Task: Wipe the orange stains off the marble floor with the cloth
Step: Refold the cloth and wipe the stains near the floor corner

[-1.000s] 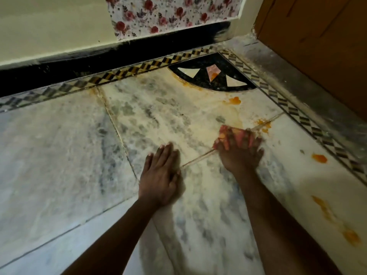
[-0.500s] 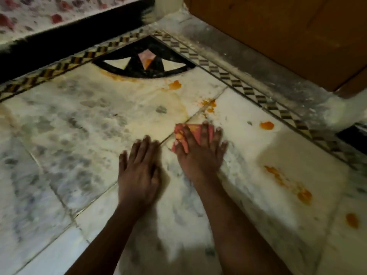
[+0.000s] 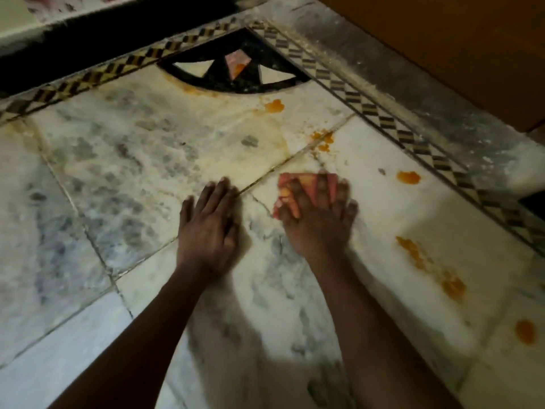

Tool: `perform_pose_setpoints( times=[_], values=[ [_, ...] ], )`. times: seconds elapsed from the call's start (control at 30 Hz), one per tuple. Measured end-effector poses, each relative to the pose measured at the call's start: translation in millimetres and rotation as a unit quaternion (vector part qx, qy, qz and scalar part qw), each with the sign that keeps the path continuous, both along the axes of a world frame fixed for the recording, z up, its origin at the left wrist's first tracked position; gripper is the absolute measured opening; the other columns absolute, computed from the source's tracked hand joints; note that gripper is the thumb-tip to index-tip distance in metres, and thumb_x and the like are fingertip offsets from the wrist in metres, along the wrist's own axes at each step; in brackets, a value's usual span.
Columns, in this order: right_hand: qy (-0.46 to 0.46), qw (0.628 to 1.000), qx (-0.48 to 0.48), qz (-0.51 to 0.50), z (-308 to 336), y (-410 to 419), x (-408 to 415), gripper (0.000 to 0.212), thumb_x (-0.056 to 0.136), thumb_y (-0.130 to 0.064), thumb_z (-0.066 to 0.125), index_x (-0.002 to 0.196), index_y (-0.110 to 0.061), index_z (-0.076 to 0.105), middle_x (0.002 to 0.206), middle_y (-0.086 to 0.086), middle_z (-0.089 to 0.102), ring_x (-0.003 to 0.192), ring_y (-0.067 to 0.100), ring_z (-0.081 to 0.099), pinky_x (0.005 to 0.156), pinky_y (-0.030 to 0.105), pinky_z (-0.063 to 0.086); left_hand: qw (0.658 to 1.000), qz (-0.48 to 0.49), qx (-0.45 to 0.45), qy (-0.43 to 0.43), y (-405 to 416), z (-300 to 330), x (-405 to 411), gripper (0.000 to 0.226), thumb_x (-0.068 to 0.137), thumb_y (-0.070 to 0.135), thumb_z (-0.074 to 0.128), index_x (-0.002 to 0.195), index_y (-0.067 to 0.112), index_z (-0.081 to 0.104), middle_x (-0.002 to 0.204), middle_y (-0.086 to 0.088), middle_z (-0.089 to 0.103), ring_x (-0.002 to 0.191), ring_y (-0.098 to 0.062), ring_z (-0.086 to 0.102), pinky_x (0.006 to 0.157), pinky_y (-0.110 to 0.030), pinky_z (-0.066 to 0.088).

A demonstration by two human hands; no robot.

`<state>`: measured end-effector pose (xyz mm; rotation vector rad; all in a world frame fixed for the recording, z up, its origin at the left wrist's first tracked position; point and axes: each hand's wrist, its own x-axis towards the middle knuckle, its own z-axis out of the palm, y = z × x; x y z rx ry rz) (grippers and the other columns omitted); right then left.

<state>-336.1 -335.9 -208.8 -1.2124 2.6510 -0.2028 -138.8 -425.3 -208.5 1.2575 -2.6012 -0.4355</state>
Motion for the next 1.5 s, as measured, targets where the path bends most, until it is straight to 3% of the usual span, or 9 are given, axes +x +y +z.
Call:
perform_pose_setpoints(
  times=[0.2, 0.37, 0.57, 0.67, 0.83, 1.03, 1.23, 1.4, 1.5],
  values=[
    [0.045, 0.998, -0.03, 0.032, 4, 154, 23, 0.067, 0.091, -0.078, 0.034, 0.157, -0.066, 0.023, 0.179, -0.01, 0.004, 0.165, 0.033, 0.003, 0.127, 0.064, 0.012, 0.999, -0.025, 0.031, 0.017, 26, 8, 1, 0.074, 0.095, 0.047, 0.031, 0.162, 0.016, 0.039, 0.173, -0.002, 0.025, 0.161, -0.023, 0.022, 0.128, -0.051, 0.018],
    [-0.025, 0.995, 0.024, -0.092, 10, 137, -34, 0.068, 0.094, -0.076, 0.031, 0.158, -0.066, 0.01, 0.178, -0.01, -0.014, 0.162, 0.034, -0.021, 0.127, 0.066, -0.004, 0.995, -0.1, 0.024, 0.017, 87, 6, 3, 0.07, 0.097, 0.044, 0.034, 0.162, 0.02, 0.04, 0.173, -0.002, 0.026, 0.16, -0.022, 0.023, 0.127, -0.049, 0.019],
    [0.054, 0.994, -0.051, 0.075, 7, 219, 43, 0.064, 0.094, -0.07, 0.04, 0.157, -0.061, 0.032, 0.178, -0.006, 0.012, 0.165, 0.038, 0.004, 0.127, 0.067, 0.011, 0.993, -0.091, 0.069, -0.005, 99, 16, -7, 0.08, 0.091, 0.052, 0.029, 0.165, 0.021, 0.033, 0.174, -0.002, 0.02, 0.162, -0.025, 0.017, 0.128, -0.053, 0.017],
    [0.059, 0.997, -0.046, -0.015, 4, 250, 20, 0.061, 0.092, -0.074, 0.042, 0.152, -0.062, 0.04, 0.178, -0.008, 0.015, 0.164, 0.037, 0.011, 0.127, 0.067, 0.013, 0.986, -0.154, 0.069, -0.008, 110, 15, -19, 0.078, 0.093, 0.051, 0.03, 0.166, 0.023, 0.028, 0.176, 0.0, 0.016, 0.163, -0.025, 0.015, 0.129, -0.053, 0.016],
    [-0.003, 0.981, -0.039, -0.188, 4, 177, -22, 0.066, 0.093, -0.073, 0.04, 0.157, -0.065, 0.023, 0.179, -0.009, -0.005, 0.162, 0.037, -0.02, 0.125, 0.067, -0.009, 0.993, -0.115, 0.031, -0.002, 128, 3, -45, 0.077, 0.091, 0.05, 0.033, 0.165, 0.026, 0.032, 0.175, 0.004, 0.019, 0.161, -0.021, 0.02, 0.127, -0.05, 0.019],
    [0.058, 0.994, -0.085, -0.033, 0, 212, -1, 0.06, 0.097, -0.069, 0.043, 0.156, -0.059, 0.037, 0.179, -0.006, 0.01, 0.165, 0.032, -0.006, 0.128, 0.067, 0.001, 0.995, -0.098, -0.009, -0.001, 130, 5, -51, 0.07, 0.098, 0.048, 0.035, 0.165, 0.026, 0.033, 0.175, 0.003, 0.022, 0.161, -0.019, 0.022, 0.123, -0.05, 0.025],
    [0.011, 0.981, -0.045, -0.187, 2, 203, -49, 0.065, 0.096, -0.071, 0.033, 0.159, -0.061, 0.023, 0.179, -0.005, -0.007, 0.162, 0.04, -0.017, 0.125, 0.07, -0.006, 0.995, -0.1, -0.018, 0.006, 130, -1, -53, 0.069, 0.099, 0.045, 0.036, 0.165, 0.026, 0.031, 0.175, 0.003, 0.021, 0.161, -0.019, 0.021, 0.125, -0.047, 0.021],
    [0.051, 0.996, -0.071, 0.0, 1, 245, 3, 0.063, 0.097, -0.067, 0.036, 0.158, -0.056, 0.035, 0.179, -0.005, 0.008, 0.165, 0.037, -0.006, 0.126, 0.07, 0.002, 0.996, -0.092, -0.013, -0.009, 136, 1, -52, 0.072, 0.097, 0.048, 0.032, 0.164, 0.021, 0.036, 0.173, -0.002, 0.025, 0.16, -0.023, 0.023, 0.127, -0.053, 0.022],
    [0.066, 0.996, -0.04, -0.046, 1, 308, -4, 0.058, 0.097, -0.072, 0.035, 0.154, -0.063, 0.035, 0.178, -0.008, 0.011, 0.165, 0.036, 0.002, 0.127, 0.069, 0.001, 0.996, -0.09, 0.025, -0.012, 146, 5, -56, 0.079, 0.093, 0.053, 0.028, 0.165, 0.021, 0.032, 0.175, 0.001, 0.019, 0.162, -0.021, 0.017, 0.128, -0.052, 0.016]
  ],
)
